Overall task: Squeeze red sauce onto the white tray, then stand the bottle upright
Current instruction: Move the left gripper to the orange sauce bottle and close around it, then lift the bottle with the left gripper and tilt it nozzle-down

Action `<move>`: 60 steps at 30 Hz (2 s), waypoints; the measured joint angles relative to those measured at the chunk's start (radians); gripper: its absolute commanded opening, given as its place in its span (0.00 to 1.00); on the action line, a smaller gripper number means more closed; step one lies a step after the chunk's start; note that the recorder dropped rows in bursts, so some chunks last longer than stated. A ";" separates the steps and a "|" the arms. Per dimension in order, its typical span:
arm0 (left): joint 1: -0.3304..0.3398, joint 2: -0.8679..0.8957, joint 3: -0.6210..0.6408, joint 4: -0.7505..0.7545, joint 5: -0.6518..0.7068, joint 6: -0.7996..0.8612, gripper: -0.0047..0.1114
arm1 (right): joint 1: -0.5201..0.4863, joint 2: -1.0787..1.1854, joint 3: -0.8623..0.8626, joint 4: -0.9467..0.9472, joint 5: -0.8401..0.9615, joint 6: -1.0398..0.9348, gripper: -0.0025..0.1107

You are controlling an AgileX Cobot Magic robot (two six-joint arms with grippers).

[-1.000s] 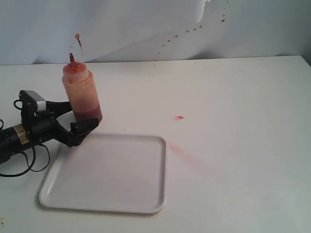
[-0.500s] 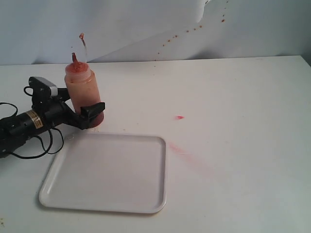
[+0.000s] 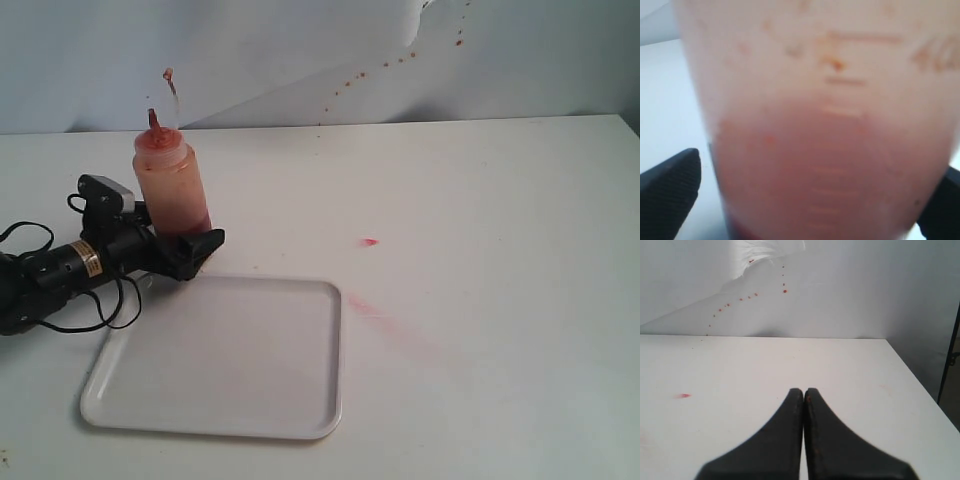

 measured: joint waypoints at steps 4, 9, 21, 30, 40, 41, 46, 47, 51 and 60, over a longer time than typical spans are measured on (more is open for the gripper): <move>0.000 0.000 0.000 -0.010 0.000 0.000 0.93 | 0.000 0.000 0.000 0.000 0.000 0.000 0.02; 0.000 0.000 0.000 -0.014 0.000 0.000 0.84 | 0.000 0.000 0.000 0.000 0.000 0.000 0.02; -0.002 0.000 0.000 -0.014 0.000 0.000 0.04 | 0.000 0.000 0.000 0.000 0.000 0.000 0.02; -0.002 0.000 0.000 0.011 -0.029 0.000 0.04 | 0.000 0.000 0.000 0.000 0.000 0.000 0.02; -0.002 -0.142 0.111 -0.010 -0.086 0.241 0.04 | 0.000 0.000 0.000 0.000 0.000 0.000 0.02; -0.002 -0.166 0.135 -0.041 -0.086 0.268 0.04 | 0.000 0.000 0.000 0.000 0.000 0.000 0.02; -0.002 -0.284 0.250 -0.189 -0.090 0.358 0.04 | 0.000 0.000 0.000 0.000 0.000 0.000 0.02; -0.002 -0.305 0.273 -0.214 -0.096 0.367 0.04 | 0.000 0.000 0.000 0.000 0.000 0.000 0.02; -0.002 -0.366 0.354 -0.314 -0.110 0.393 0.04 | 0.000 0.000 0.000 0.000 0.000 0.000 0.02; -0.002 -0.388 0.431 -0.435 -0.110 0.616 0.04 | 0.000 0.000 0.000 0.000 0.000 0.000 0.02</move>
